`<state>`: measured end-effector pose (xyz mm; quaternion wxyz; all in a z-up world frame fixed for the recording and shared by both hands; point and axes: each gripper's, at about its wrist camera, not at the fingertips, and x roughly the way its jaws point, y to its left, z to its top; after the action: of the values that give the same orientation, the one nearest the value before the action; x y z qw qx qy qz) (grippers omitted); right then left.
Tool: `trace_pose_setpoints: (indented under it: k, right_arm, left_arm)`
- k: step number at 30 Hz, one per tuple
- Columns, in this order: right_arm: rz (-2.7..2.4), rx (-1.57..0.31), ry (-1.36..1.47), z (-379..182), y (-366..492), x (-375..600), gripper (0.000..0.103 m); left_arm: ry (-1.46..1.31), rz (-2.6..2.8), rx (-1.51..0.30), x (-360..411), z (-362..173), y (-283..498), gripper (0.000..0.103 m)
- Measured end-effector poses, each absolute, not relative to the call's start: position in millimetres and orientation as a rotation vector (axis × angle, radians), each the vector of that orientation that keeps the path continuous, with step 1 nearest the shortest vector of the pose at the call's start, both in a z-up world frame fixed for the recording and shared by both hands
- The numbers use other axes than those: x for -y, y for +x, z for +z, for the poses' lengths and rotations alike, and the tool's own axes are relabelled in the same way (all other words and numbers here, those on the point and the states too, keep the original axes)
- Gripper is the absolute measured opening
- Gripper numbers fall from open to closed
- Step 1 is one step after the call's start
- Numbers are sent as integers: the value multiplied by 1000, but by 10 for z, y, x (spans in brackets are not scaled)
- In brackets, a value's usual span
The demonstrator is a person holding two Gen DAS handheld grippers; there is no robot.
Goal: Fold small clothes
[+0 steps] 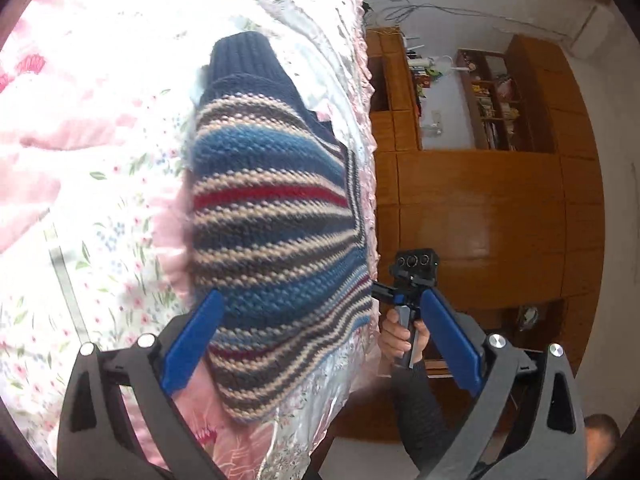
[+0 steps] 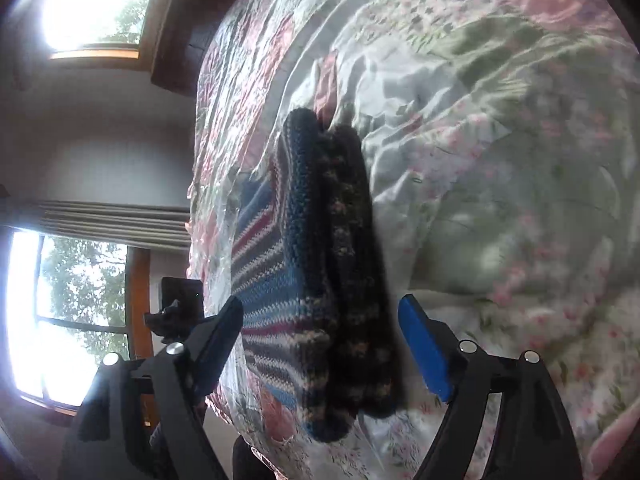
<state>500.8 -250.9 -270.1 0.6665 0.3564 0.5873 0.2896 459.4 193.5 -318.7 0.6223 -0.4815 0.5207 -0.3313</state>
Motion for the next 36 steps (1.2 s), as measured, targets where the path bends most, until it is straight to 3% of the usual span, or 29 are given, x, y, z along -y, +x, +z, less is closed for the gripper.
trace_pose_setpoints:
  k: [12,13,14,15,17,18,20,22,31,36]
  right_arm:
    - [668,-1443,671,-2986,5409,1886,82]
    - [660,-1440,666,-2990,5401,1872,79]
    - [652,-1436,669,-2991,5384,1871,70]
    - [659,-1432,685,-2988,5356,1871,54]
    - [659,-1397,683,-2918,5310,1856,45]
    - [661,-1371,689,-2859,5264,1861,42]
    - [677,-1328,721,-2740,5169,1820,41]
    - [704,-1298,717,-2589,5021,1715,40]
    - [889,-1230,695,-2041,4256,574,40]
    - [972,-1257,671,-2245,3833,-402,40]
  left_arm:
    - [-940,-709,-1404,-1636,-3541,5032,100]
    - [-909,-702,-1417,-1600,-3543,5032,99]
    - [-900,-693,-1424,-1564,-3541,5050,98]
    - [-914,-685,-1424,-1566,-3539,5068,93]
    - [-925,-683,-1417,-1607,-3492,5065,75]
    - [-918,-688,-1407,-1643,-3452,5051,71]
    - [-920,-687,-1390,-1742,-3364,4985,62]
    - [-917,-702,-1374,-1852,-3235,4879,61]
    - [-858,-679,-1249,-3002,-2438,3798,61]
    - [-850,-592,-1185,-3925,-2473,2984,61]
